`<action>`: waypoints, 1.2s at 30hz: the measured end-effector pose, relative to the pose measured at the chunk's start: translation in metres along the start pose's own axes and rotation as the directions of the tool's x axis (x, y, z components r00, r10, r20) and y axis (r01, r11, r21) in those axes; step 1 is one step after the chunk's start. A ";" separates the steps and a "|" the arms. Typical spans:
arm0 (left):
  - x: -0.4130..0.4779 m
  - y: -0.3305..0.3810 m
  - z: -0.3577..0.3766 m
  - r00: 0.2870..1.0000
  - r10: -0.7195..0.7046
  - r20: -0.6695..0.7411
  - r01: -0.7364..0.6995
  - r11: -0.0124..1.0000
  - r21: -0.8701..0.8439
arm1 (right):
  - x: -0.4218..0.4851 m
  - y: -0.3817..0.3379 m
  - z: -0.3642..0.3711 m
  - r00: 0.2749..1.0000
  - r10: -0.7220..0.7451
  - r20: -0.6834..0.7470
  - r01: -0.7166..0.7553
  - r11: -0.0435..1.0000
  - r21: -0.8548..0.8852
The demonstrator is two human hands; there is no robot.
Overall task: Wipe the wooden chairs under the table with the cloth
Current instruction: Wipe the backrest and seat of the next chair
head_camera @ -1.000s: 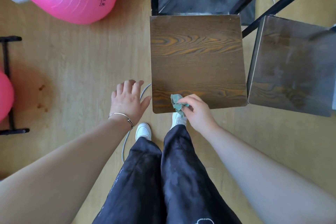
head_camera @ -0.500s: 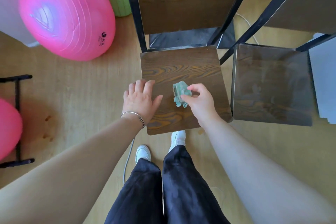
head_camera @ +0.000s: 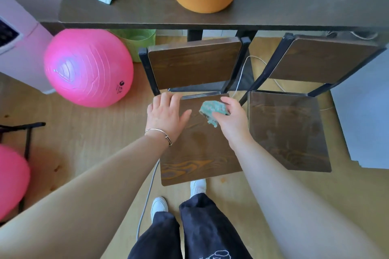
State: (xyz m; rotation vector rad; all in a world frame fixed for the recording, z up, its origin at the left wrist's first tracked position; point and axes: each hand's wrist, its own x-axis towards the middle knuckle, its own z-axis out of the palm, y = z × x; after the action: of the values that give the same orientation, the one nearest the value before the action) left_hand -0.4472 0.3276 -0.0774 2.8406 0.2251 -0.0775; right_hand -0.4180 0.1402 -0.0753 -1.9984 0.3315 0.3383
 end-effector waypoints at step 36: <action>0.093 0.043 -0.034 0.997 -0.074 -0.029 0.075 0.996 0.051 | 0.189 -0.072 -0.067 0.900 -0.435 -0.030 0.348 0.756 -0.554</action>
State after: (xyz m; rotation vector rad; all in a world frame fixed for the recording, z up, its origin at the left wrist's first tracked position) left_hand -0.3477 0.3100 -0.0399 2.8863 0.3401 -0.0619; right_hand -0.2111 0.0944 -0.0592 -2.5931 -0.1194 -0.0099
